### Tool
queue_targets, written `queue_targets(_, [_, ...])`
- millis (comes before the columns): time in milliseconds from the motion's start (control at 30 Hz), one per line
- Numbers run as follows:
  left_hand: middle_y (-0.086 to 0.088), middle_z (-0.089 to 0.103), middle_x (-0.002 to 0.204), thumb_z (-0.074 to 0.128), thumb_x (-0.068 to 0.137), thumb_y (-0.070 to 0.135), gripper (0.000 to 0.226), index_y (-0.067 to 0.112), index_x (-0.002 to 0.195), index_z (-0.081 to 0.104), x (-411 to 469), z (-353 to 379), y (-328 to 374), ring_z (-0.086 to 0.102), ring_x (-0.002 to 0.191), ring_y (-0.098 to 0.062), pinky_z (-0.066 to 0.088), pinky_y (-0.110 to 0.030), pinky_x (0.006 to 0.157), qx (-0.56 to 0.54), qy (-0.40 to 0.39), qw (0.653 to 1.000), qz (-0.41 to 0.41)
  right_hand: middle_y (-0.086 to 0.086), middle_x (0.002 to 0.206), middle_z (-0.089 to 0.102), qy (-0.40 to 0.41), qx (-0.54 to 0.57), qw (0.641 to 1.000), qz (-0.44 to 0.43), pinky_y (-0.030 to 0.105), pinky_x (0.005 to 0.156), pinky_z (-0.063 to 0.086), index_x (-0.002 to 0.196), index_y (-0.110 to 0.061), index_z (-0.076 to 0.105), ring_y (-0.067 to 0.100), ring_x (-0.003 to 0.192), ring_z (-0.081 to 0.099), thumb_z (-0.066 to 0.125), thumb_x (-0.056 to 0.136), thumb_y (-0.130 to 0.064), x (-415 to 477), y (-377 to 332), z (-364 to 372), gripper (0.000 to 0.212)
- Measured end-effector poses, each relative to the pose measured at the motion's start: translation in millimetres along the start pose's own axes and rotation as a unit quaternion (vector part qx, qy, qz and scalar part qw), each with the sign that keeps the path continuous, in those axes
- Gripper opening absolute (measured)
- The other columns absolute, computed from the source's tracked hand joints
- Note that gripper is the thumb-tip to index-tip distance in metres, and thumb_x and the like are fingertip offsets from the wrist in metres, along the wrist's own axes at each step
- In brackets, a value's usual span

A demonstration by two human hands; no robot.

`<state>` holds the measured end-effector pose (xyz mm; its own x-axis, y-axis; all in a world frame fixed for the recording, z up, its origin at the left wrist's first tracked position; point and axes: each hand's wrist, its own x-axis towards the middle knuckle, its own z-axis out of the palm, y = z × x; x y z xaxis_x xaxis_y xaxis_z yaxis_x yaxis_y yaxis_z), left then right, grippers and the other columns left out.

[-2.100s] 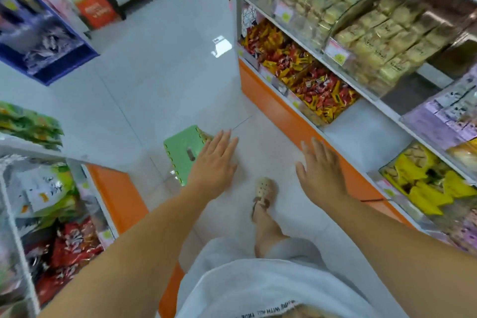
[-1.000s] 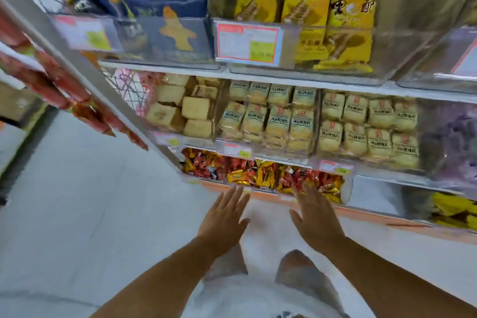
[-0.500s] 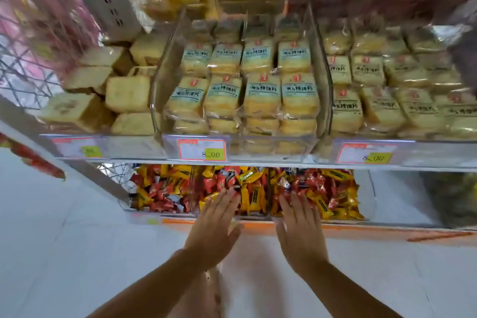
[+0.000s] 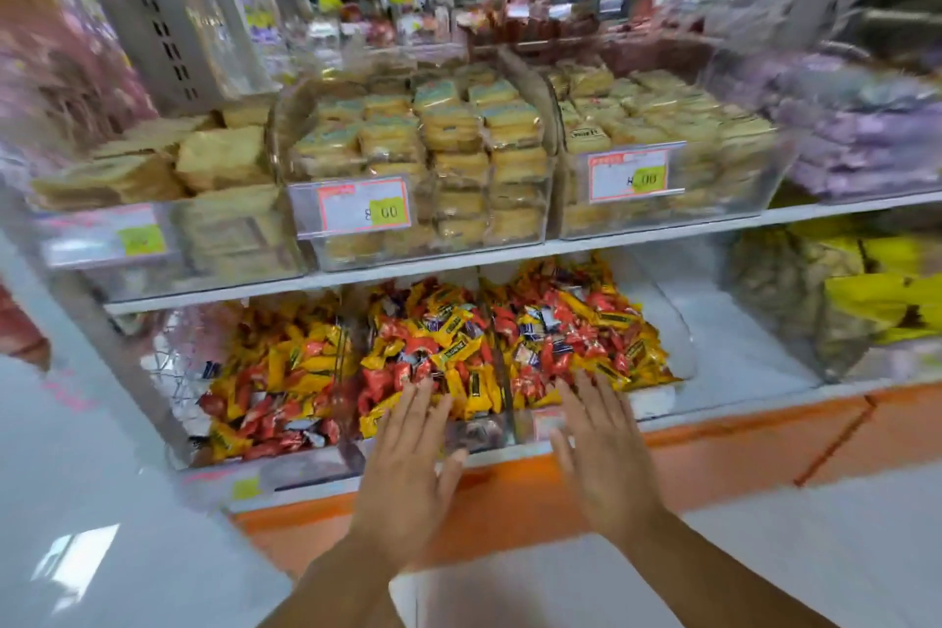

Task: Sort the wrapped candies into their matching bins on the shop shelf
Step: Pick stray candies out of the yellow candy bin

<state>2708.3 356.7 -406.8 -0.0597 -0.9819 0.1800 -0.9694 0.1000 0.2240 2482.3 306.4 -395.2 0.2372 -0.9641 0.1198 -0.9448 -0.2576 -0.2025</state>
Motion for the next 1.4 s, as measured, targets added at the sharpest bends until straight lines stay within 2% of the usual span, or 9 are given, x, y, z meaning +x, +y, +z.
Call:
queue_targets(200, [0.015, -0.022, 0.156, -0.001, 0.085, 0.062, 0.073, 0.034, 0.152, -0.001, -20.8, -17.0, -0.6, -0.027, 0.141, -0.005, -0.019, -0.023, 0.112, -0.005, 0.019, 1.000, 0.021, -0.002, 0.161, -0.002, 0.007, 0.003, 1.000, 0.016, 0.032, 0.115, -0.010, 0.152, -0.030, 0.005, 0.019, 0.148, -0.006, -0.017, 0.076, -0.056, -23.2, -15.9, -6.0, 0.083])
queue_targets(300, [0.012, -0.017, 0.157, 0.010, 0.092, 0.061, 0.068, 0.032, 0.153, 0.001, -21.8, -15.6, 0.4, -0.022, 0.143, -0.008, -0.014, -0.025, 0.113, -0.012, 0.005, 1.000, 0.012, -0.002, 0.161, -0.001, 0.022, -0.003, 1.000, 0.012, 0.031, 0.117, -0.005, 0.152, -0.031, 0.006, 0.017, 0.148, -0.005, -0.021, 0.078, -0.059, -28.2, -13.6, -0.8, 0.083])
queue_targets(400, [0.011, -0.007, 0.160, 0.028, 0.099, 0.053, 0.063, 0.030, 0.153, 0.003, -12.6, -18.4, 1.4, -0.011, 0.146, -0.009, -0.007, -0.025, 0.115, -0.041, 0.002, 0.999, -0.009, -0.006, 0.160, -0.001, 0.018, 0.020, 1.000, 0.001, 0.030, 0.117, -0.005, 0.151, -0.033, 0.004, 0.012, 0.146, -0.009, -0.013, 0.081, -0.056, -25.5, -16.8, -2.5, 0.076])
queue_targets(500, [0.008, 0.014, 0.159, 0.037, 0.098, 0.050, 0.063, 0.026, 0.153, 0.015, 8.9, -24.0, -7.1, 0.011, 0.145, -0.015, 0.010, -0.029, 0.118, -0.056, 0.012, 0.998, -0.041, -0.014, 0.157, 0.007, 0.029, 0.096, 0.994, -0.045, 0.030, 0.120, 0.007, 0.151, -0.033, 0.014, 0.005, 0.144, -0.004, 0.017, 0.100, -0.048, -14.3, -34.2, -12.5, 0.053])
queue_targets(633, [0.002, 0.041, 0.147, 0.054, 0.092, 0.049, 0.061, 0.025, 0.145, 0.038, 43.8, -28.2, -22.6, 0.029, 0.138, -0.020, 0.027, -0.034, 0.114, -0.075, -0.007, 0.995, -0.058, -0.014, 0.148, 0.033, 0.035, 0.164, 0.979, -0.117, 0.010, 0.108, 0.016, 0.144, -0.027, 0.040, 0.004, 0.139, 0.028, 0.043, 0.101, -0.021, 17.9, -64.4, -14.5, 0.043])
queue_targets(700, [0.003, 0.046, 0.142, 0.060, 0.087, 0.050, 0.061, 0.028, 0.142, 0.043, 57.8, -26.0, -29.1, 0.033, 0.135, -0.019, 0.032, -0.033, 0.110, -0.080, -0.023, 0.995, -0.049, -0.004, 0.141, 0.047, 0.035, 0.175, 0.976, -0.126, 0.013, 0.104, 0.029, 0.136, -0.022, 0.052, 0.012, 0.129, 0.046, 0.050, 0.097, -0.007, 35.4, -76.1, -6.2, 0.043])
queue_targets(867, [0.008, 0.040, 0.142, 0.064, 0.087, 0.043, 0.061, 0.032, 0.143, 0.041, 66.0, -15.3, -48.8, 0.031, 0.133, -0.013, 0.029, -0.024, 0.107, -0.089, -0.038, 0.995, -0.029, 0.000, 0.136, 0.048, -0.040, 0.098, 0.992, -0.061, 0.025, 0.087, 0.044, 0.140, -0.022, 0.040, 0.017, 0.112, 0.056, 0.042, 0.101, -0.027, 62.6, -96.5, 20.8, 0.040])
queue_targets(1100, [0.013, 0.039, 0.138, 0.061, 0.091, 0.035, 0.054, 0.035, 0.141, 0.042, 54.8, -14.5, -63.7, 0.032, 0.131, -0.004, 0.022, -0.010, 0.103, -0.123, -0.012, 0.992, -0.009, 0.003, 0.128, 0.052, -0.008, 0.131, 0.991, -0.039, 0.034, 0.099, 0.042, 0.140, -0.027, 0.045, 0.026, 0.121, 0.046, 0.061, 0.091, -0.025, 74.2, -108.6, 42.0, 0.052])
queue_targets(1400, [0.012, 0.038, 0.141, 0.063, 0.090, 0.035, 0.058, 0.035, 0.143, 0.039, 60.4, -17.9, -56.3, 0.030, 0.132, -0.007, 0.029, -0.020, 0.106, -0.134, 0.017, 0.991, -0.019, -0.002, 0.106, 0.066, 0.107, 0.218, 0.967, -0.072, 0.008, 0.078, 0.040, 0.107, -0.015, 0.073, 0.011, 0.089, 0.064, 0.070, 0.080, 0.001, 73.0, -100.1, 44.2, 0.031])
